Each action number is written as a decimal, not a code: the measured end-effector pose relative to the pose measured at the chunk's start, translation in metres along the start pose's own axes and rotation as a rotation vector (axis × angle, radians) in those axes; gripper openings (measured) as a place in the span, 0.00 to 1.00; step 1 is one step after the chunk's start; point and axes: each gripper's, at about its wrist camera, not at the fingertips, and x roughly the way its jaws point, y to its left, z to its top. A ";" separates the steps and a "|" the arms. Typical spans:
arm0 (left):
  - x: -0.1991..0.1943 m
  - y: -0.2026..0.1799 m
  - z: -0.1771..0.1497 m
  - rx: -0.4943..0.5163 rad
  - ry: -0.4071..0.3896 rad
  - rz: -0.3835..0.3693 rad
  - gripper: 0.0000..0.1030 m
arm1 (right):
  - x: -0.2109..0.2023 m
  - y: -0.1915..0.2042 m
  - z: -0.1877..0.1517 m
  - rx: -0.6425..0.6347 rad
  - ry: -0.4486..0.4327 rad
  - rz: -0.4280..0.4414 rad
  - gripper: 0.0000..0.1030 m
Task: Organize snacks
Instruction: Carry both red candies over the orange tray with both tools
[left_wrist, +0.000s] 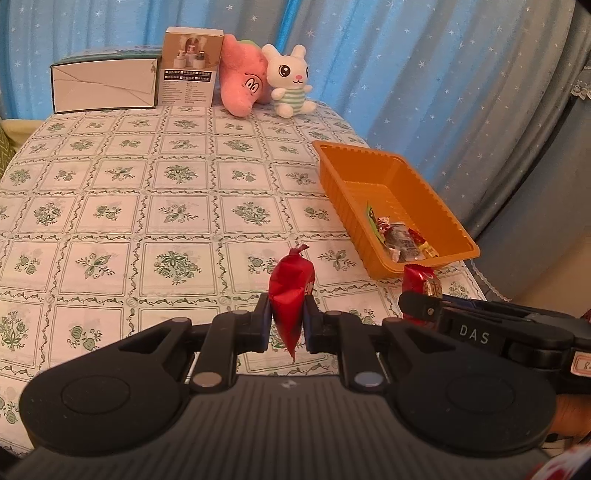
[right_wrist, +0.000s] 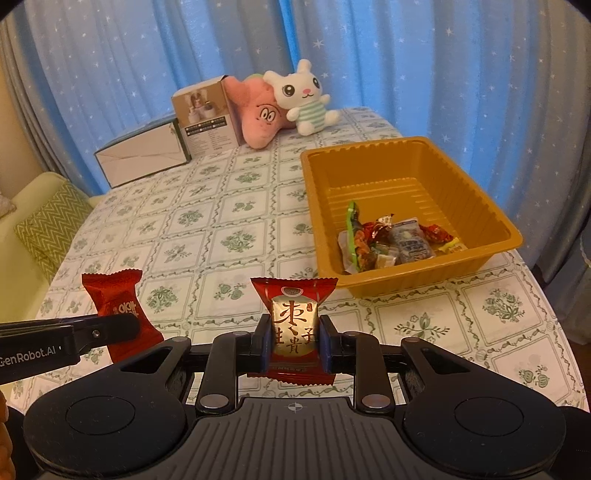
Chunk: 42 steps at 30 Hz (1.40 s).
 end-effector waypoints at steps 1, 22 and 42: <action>0.000 -0.002 0.000 0.002 0.000 -0.002 0.15 | -0.001 -0.001 0.000 0.004 -0.001 -0.001 0.25; 0.022 -0.041 0.011 0.049 0.023 -0.054 0.15 | -0.008 -0.041 0.005 0.075 -0.021 -0.038 0.25; 0.050 -0.084 0.024 0.094 0.046 -0.115 0.15 | -0.014 -0.082 0.015 0.139 -0.051 -0.081 0.25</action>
